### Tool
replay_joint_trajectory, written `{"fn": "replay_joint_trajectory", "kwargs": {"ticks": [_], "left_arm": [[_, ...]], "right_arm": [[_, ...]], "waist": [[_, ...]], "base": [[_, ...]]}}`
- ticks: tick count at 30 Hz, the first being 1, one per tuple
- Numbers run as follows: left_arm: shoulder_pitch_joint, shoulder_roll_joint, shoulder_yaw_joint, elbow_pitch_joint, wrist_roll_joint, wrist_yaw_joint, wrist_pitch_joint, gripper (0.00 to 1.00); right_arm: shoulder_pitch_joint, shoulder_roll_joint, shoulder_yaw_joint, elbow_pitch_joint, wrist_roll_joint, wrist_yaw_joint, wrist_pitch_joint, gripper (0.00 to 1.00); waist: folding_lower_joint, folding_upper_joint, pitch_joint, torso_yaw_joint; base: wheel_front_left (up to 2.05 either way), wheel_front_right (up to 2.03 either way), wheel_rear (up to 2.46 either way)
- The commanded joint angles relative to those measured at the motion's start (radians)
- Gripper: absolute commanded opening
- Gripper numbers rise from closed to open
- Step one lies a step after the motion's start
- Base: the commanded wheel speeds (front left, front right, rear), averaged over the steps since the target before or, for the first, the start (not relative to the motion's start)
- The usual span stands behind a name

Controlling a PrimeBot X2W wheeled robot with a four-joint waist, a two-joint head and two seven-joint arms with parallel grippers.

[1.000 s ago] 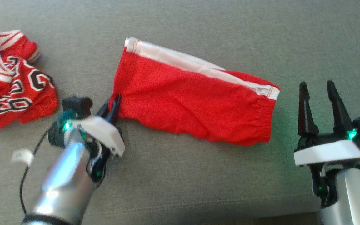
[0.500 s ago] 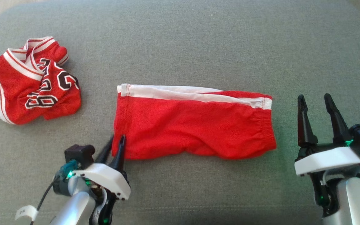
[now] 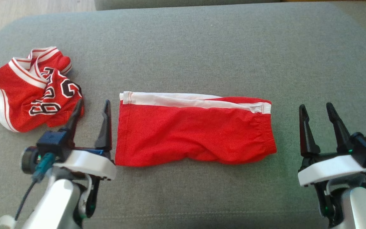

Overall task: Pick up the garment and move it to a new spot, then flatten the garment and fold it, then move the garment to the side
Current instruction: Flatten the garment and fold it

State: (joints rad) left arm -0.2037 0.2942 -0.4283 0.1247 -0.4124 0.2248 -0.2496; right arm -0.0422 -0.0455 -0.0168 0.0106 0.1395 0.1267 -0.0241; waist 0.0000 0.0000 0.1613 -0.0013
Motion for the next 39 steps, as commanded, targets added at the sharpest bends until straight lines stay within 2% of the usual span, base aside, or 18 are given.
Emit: {"fn": "replay_joint_trajectory", "kwargs": {"ticks": [1, 9, 23, 30, 39], "left_arm": [[-0.012, 0.035, 0.053, -0.039, 0.011, 0.009, -0.012, 1.0], [0.053, 0.061, 0.079, -0.065, 0.027, 0.01, -0.012, 1.0], [0.044, 0.062, 0.067, -0.057, 0.024, -0.007, -0.012, 1.0], [-0.005, 0.048, 0.065, -0.058, 0.033, -0.021, -0.012, 1.0], [-0.033, 0.014, 0.068, -0.046, 0.058, -0.042, -0.012, 1.0]], "right_arm": [[-0.009, -0.005, 0.023, -0.039, -0.008, 0.004, 0.003, 1.0], [0.022, -0.005, 0.02, -0.054, -0.016, 0.004, 0.017, 1.0], [0.027, -0.005, 0.021, -0.057, -0.02, 0.004, 0.038, 1.0], [0.0, -0.005, 0.066, 0.024, -0.034, 0.004, 0.119, 1.0], [-0.051, -0.005, 0.053, 0.16, -0.053, 0.004, 0.216, 1.0]], "waist": [[0.0, 0.0, -0.005, 0.001], [0.0, 0.0, -0.017, 0.004], [0.0, 0.0, -0.005, 0.028], [0.0, 0.0, 0.05, 0.072], [0.0, 0.0, 0.082, 0.11]], "base": [[0.0, 0.0, 0.0], [0.0, 0.0, 0.0], [0.0, 0.0, 0.0], [0.0, 0.0, 0.0], [0.0, 0.0, 0.0]]}}
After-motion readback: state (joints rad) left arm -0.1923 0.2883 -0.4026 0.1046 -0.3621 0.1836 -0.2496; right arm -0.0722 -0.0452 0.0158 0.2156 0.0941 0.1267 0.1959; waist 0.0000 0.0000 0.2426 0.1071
